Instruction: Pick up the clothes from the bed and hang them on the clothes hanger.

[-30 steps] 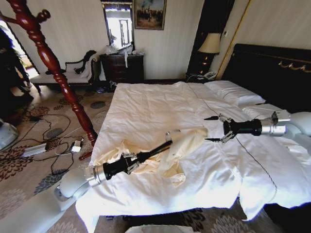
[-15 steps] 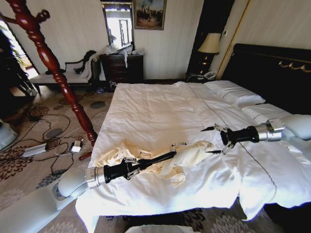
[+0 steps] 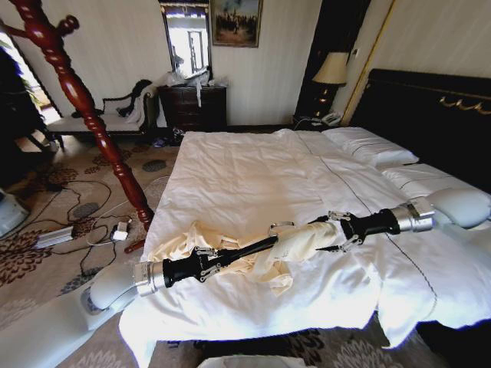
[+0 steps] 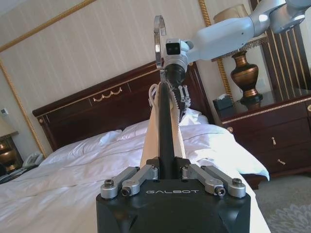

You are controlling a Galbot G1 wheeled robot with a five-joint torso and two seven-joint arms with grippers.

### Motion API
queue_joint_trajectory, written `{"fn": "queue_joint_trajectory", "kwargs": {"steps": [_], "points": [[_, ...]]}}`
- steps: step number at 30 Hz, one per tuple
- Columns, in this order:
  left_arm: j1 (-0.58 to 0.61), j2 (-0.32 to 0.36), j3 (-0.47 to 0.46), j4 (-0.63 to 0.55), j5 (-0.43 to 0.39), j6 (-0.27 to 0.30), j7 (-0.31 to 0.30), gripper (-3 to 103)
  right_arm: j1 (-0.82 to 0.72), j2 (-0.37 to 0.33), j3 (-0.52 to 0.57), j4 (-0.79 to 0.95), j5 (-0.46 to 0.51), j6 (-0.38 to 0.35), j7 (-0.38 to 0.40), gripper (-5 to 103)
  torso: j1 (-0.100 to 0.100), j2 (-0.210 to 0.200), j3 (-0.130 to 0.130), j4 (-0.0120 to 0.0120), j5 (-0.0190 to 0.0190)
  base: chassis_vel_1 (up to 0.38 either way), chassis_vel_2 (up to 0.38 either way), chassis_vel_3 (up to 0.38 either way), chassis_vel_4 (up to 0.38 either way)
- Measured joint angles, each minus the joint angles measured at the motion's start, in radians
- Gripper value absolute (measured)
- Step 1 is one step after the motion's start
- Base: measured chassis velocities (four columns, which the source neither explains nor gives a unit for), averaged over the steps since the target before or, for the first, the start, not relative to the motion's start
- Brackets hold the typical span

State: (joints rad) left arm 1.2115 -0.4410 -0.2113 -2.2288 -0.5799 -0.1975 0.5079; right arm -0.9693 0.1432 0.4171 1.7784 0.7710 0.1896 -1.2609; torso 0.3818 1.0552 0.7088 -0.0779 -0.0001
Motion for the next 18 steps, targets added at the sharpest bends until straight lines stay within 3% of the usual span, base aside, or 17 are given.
{"fn": "queue_joint_trajectory", "kwargs": {"steps": [2, 7, 11, 18], "points": [[0.0, 0.004, 0.0, -0.004, -0.003, 0.001, 0.0, 15, 0.0, 0.004, 0.0, 0.0, 0.0, -0.008, 0.0, 51, 0.0, 0.0, 0.0, 0.0, 0.0, 0.0, 0.0, 0.0, 0.0], [-0.002, 0.012, -0.005, -0.01, -0.008, 0.002, 0.0, 15, 0.0, 0.011, -0.001, 0.002, -0.002, -0.016, -0.009, 41, 0.0, 0.0, 0.0, 0.0, 0.0, 0.0, 0.0, 0.0, 0.0], [-0.005, 0.021, -0.013, -0.018, -0.019, 0.004, 0.0, 15, 0.0, 0.021, 0.003, 0.008, -0.02, -0.019, -0.028, 22, 0.0, 0.0, 0.0, 0.0, 0.0001, 0.0, 0.0, 0.0, 0.0], [-0.004, 0.024, -0.017, -0.021, -0.022, 0.004, 0.001, 15, 0.002, 0.023, 0.009, 0.014, -0.032, -0.019, -0.038, 22, 0.0, 0.0, 0.0, 0.0, 0.0, 0.0, 0.0, 0.0, 0.0]]}}
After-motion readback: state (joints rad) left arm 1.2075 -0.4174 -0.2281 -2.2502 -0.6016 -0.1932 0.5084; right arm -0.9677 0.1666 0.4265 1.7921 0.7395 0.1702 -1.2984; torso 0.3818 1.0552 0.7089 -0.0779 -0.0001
